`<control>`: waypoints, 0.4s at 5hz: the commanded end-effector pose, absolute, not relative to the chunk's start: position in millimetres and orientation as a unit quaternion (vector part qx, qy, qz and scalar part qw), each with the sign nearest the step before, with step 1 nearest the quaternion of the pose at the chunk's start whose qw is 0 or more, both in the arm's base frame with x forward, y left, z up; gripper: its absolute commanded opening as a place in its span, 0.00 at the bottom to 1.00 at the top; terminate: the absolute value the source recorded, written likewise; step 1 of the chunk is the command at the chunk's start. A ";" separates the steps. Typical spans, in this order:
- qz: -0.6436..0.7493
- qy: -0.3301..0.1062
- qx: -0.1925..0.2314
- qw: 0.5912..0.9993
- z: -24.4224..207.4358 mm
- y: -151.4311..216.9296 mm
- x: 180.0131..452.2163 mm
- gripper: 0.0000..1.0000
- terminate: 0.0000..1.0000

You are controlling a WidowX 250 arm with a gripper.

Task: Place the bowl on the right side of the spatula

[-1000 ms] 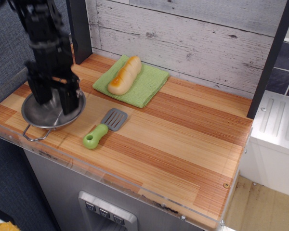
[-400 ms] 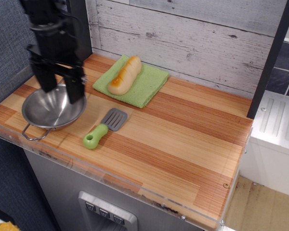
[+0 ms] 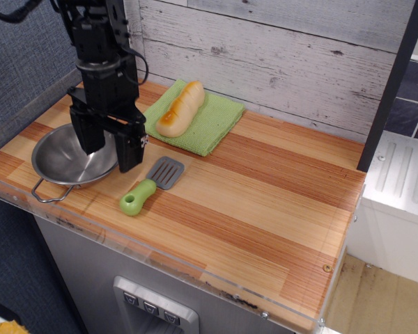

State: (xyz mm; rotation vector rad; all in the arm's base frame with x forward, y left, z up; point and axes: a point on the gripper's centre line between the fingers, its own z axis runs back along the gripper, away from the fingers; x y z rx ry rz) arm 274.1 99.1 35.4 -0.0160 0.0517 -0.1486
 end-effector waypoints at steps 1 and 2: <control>-0.058 0.040 0.002 0.998 25.1 115.5 276.8 1.00 0.00; -0.051 0.047 0.000 0.998 18.5 117.9 277.4 0.00 0.00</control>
